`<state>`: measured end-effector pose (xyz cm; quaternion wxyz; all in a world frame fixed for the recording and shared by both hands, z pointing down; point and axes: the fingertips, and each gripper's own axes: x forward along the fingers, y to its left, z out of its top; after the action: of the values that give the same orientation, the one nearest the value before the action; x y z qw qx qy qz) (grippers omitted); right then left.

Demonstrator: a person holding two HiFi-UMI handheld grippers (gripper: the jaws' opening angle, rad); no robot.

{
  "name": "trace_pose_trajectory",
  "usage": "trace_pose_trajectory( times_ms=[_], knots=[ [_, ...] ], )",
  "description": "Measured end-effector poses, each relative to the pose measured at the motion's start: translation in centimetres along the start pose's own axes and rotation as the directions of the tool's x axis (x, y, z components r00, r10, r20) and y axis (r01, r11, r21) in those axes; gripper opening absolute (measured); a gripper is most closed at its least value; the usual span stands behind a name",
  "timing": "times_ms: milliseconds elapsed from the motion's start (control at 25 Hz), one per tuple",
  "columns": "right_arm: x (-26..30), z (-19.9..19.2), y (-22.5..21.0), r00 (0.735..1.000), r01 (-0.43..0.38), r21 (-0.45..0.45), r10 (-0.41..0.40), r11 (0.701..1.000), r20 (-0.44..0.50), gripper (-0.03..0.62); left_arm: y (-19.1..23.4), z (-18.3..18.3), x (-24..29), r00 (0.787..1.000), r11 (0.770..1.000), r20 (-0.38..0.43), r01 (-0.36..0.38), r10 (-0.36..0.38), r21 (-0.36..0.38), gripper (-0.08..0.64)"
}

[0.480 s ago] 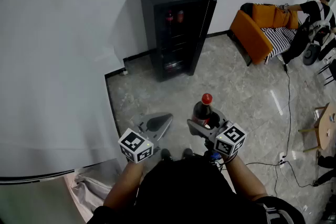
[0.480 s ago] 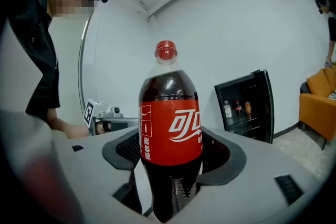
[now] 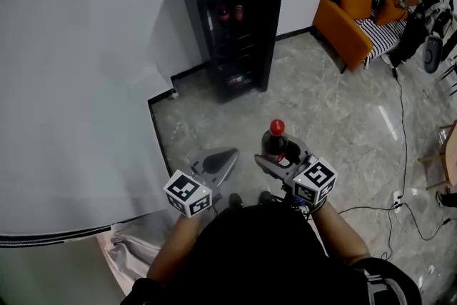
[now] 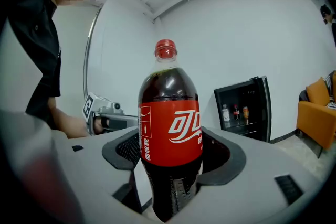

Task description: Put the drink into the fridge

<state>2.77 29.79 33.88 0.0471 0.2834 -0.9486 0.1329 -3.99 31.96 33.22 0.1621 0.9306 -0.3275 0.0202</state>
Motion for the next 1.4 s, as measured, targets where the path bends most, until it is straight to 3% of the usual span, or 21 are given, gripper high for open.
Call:
trace_pose_trajectory(
  times_ms=[320,840,1400],
  knots=[
    [-4.2,-1.5,-0.4,1.000,0.001,0.049,-0.001,0.999,-0.005,0.328,-3.7,-1.2,2.3,0.999,0.999,-0.033,0.033,-0.032,0.014,0.011],
    [-5.9,-1.0,-4.2,1.000,-0.004,0.061,0.004,0.998,0.004,0.328,-4.4,-0.6,5.5,0.997,0.999,-0.065,0.036,-0.034,0.029,0.011],
    [-5.5,-2.1,-4.6,0.993,-0.118,0.045,0.118,0.992,-0.001,0.328,-4.7,-2.0,5.7,0.996,0.998,-0.066,-0.062,0.062,0.010,0.011]
  ],
)
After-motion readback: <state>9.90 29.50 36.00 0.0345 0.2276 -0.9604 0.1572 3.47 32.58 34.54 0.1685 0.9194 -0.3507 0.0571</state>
